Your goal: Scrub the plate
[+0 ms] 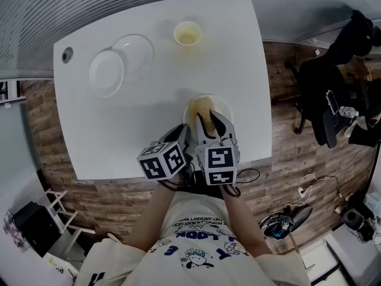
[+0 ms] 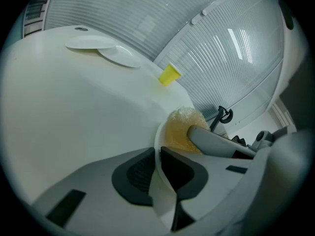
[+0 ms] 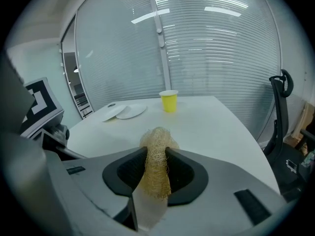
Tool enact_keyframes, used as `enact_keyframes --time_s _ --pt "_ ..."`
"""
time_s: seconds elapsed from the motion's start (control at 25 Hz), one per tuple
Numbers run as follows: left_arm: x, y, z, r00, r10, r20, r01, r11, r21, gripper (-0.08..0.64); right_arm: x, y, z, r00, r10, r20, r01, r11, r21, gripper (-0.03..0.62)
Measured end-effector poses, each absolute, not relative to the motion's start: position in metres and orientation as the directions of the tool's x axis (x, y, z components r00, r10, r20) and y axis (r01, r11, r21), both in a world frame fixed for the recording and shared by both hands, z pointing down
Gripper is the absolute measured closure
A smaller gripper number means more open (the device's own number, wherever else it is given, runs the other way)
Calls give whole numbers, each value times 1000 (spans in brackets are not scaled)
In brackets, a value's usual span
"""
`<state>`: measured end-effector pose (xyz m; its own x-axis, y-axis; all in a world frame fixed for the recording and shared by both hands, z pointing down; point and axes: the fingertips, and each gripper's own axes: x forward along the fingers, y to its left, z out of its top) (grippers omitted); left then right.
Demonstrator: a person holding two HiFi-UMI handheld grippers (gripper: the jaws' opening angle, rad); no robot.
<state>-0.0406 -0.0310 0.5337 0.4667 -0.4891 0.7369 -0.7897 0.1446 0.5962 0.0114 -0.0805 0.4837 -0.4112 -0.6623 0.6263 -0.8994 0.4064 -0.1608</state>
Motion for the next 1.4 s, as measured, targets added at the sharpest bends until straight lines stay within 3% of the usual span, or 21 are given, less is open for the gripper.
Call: enact_keyframes --time_s 0.68,1.4 --pt "-43 -36 534 439 -510 739 -783 185 593 503 10 -39 487 -481 -542 689 -857 455 -241 485" --pt "-42 -37 535 446 -489 750 -806 146 574 503 56 -24 486 -327 -617 716 -890 455 -15 485"
